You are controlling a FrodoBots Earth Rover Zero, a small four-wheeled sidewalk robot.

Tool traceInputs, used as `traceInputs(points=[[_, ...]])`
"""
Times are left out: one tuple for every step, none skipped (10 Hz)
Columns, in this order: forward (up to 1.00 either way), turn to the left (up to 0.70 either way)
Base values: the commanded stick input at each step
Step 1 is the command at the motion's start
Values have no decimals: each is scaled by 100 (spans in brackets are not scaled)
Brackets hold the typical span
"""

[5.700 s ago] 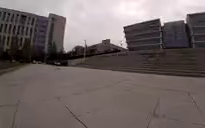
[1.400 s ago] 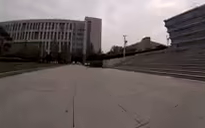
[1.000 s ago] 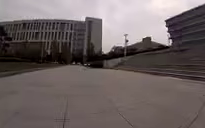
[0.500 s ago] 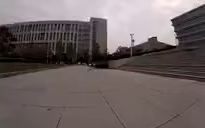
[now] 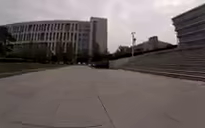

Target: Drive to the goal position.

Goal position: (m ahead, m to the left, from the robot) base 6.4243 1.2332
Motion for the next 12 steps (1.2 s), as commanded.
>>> traceInputs(points=[[100,0],[100,0],[100,0],[100,0],[100,13],[100,27],[100,27],[100,27],[100,27],[100,24],[100,5],[100,0]])
